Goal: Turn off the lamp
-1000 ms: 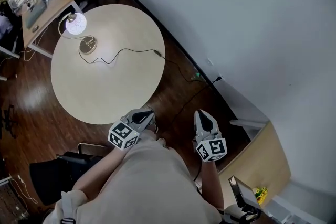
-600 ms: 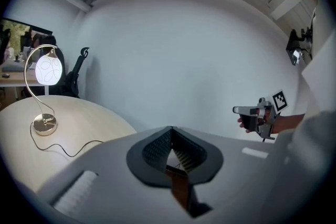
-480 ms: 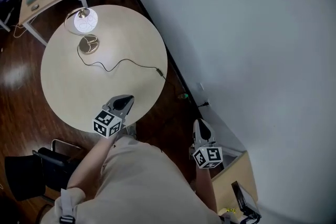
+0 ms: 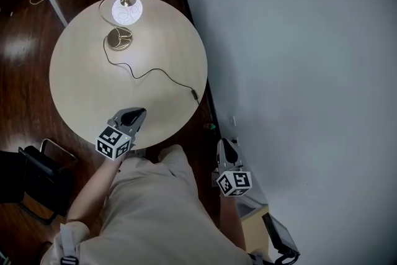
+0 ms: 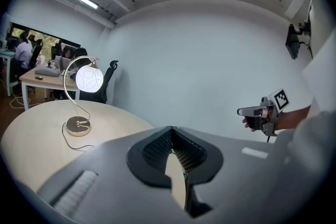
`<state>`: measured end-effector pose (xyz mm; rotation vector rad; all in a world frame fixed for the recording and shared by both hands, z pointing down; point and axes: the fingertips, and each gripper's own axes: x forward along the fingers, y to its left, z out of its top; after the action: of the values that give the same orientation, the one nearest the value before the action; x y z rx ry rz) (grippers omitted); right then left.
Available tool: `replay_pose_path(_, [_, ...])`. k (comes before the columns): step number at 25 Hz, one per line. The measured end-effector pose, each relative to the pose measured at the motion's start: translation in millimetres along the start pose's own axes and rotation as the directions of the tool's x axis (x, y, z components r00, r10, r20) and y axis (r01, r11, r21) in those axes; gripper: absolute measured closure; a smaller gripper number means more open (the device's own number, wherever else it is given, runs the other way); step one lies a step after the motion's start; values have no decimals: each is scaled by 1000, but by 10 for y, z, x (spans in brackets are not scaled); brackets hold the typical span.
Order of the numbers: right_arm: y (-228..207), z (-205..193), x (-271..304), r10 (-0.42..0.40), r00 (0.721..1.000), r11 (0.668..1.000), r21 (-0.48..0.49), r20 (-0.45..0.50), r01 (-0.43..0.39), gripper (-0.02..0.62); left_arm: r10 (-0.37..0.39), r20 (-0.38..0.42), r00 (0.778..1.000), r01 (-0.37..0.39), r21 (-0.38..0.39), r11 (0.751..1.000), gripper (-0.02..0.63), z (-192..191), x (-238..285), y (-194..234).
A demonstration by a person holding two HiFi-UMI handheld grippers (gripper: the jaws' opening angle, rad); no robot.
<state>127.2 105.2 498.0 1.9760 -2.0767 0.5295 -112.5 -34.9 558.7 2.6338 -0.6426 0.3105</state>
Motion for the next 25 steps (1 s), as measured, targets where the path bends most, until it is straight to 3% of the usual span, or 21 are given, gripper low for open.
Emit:
replay_pose_path(8, [0, 23, 618, 171, 985, 985, 23, -24, -170, 584, 63, -30, 998, -65, -64, 996, 609, -143, 28, -322])
replay_pose_path(13, [-150, -2, 956, 255, 964, 967, 1, -82, -256, 584, 76, -19, 997, -77, -75, 994, 609, 89, 363, -534])
replay_pose_path(19, [-530, -47, 1313, 283, 949, 957, -23, -137, -288, 584, 149, -38, 988, -151, -59, 987, 609, 372, 587, -448])
replay_pose_path(25, [-752, -256, 1694, 339, 917, 933, -51, -210, -356, 532, 231, -44, 972, -234, -81, 969, 609, 462, 703, -397])
